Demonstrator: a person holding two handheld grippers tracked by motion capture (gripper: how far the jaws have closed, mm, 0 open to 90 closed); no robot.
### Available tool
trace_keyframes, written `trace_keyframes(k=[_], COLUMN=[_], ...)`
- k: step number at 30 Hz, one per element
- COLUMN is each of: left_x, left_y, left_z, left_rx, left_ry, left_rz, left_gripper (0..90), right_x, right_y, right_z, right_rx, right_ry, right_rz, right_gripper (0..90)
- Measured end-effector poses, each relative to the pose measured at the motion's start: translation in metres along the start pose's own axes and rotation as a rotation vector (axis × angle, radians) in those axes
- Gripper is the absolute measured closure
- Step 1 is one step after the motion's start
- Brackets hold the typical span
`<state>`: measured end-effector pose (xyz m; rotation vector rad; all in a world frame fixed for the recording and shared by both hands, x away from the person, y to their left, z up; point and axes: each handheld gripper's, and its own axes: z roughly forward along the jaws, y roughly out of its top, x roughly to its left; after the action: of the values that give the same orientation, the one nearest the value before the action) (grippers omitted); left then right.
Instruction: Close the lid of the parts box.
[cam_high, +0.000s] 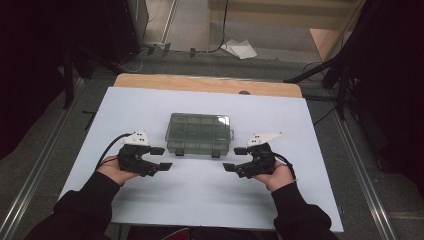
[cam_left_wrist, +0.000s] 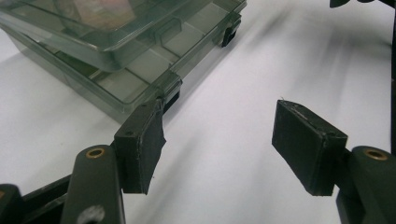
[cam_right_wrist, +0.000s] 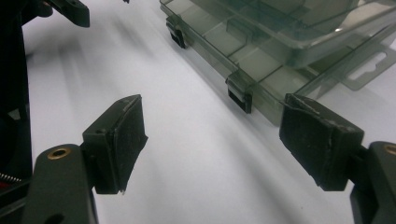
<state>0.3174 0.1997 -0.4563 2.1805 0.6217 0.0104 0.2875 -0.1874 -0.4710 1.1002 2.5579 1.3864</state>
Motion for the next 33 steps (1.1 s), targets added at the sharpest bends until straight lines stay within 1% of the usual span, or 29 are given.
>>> trace_keyframes(k=[7,12,15,19,22,24,32,33], left_x=[0.000,0.000,0.000,-0.002,-0.003,-0.003,-0.005,-0.006], left_y=[-0.008,-0.014,-0.017,-0.019,-0.021,-0.022,-0.025,-0.025], left_z=[-0.008,-0.014,-0.017,-0.019,-0.020,-0.020,-0.023,-0.023], left_rx=[0.007,-0.001,0.006,0.003,0.000,0.003,0.007,0.008], left_ry=[0.018,0.020,0.024,0.030,0.026,0.028,0.030,0.030], left_rz=[-0.011,-0.016,-0.019,-0.016,-0.015,-0.012,-0.011,-0.013], left_gripper=[33.1,33.1,33.1,33.1,33.1,33.1,33.1,33.1], right_x=[0.000,-0.001,-0.001,-0.001,-0.002,-0.002,-0.002,-0.003], right_y=[-0.009,-0.015,-0.019,-0.025,-0.028,-0.031,-0.037,-0.038], right_z=[-0.007,-0.013,-0.017,-0.023,-0.027,-0.029,-0.036,-0.037], right_rx=[0.003,0.000,0.000,-0.002,-0.007,-0.013,-0.011,-0.010], right_ry=[-0.009,-0.017,-0.020,-0.030,-0.032,-0.038,-0.043,-0.042], right_rz=[0.007,0.016,0.027,0.036,0.044,0.043,0.052,0.047], right_gripper=[23.8,23.8,23.8,23.8,23.8,23.8,23.8,23.8])
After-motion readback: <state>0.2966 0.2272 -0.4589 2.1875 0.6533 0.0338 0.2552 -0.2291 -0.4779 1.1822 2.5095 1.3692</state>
